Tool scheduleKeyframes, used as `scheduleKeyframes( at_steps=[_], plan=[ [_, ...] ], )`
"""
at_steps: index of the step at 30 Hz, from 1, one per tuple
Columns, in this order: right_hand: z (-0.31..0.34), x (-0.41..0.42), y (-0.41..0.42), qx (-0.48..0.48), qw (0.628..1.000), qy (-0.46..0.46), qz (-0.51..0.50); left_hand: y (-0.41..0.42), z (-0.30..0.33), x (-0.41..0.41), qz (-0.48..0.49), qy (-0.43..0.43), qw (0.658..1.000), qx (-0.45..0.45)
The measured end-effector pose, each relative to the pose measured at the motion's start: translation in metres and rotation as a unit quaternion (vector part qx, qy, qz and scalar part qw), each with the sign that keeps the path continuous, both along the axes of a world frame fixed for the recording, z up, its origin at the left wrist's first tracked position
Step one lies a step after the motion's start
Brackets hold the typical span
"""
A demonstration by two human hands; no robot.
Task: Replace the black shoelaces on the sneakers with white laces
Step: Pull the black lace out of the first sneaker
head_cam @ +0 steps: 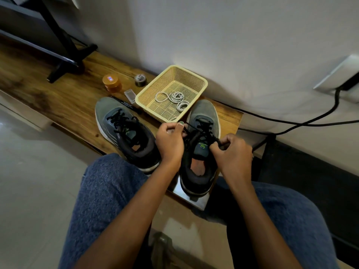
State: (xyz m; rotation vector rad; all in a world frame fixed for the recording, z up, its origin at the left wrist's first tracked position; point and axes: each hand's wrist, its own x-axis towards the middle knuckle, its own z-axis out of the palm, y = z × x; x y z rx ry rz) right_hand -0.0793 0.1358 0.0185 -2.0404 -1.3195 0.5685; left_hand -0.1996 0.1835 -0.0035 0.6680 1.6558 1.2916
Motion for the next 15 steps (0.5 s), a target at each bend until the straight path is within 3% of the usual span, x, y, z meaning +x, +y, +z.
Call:
scheduleKeyframes(
  at_steps=[5,7,10,15],
  plan=[
    [0.001,0.0,0.0,0.002,1.0,-0.009,0.01,-0.013,0.008,0.003,-0.152,0.141,0.978,0.028],
    [0.002,-0.001,0.0,0.002,1.0,-0.015,0.014,-0.018,0.008,0.006,-0.217,0.261,0.938,0.073],
    [0.002,-0.001,0.0,0.002,1.0,-0.023,0.016,-0.02,0.009,0.008,-0.255,0.445,0.845,0.148],
    [0.0,-0.001,0.0,0.016,1.0,-0.021,0.017,-0.013,-0.002,0.005,-0.259,0.537,0.773,0.215]
  ],
)
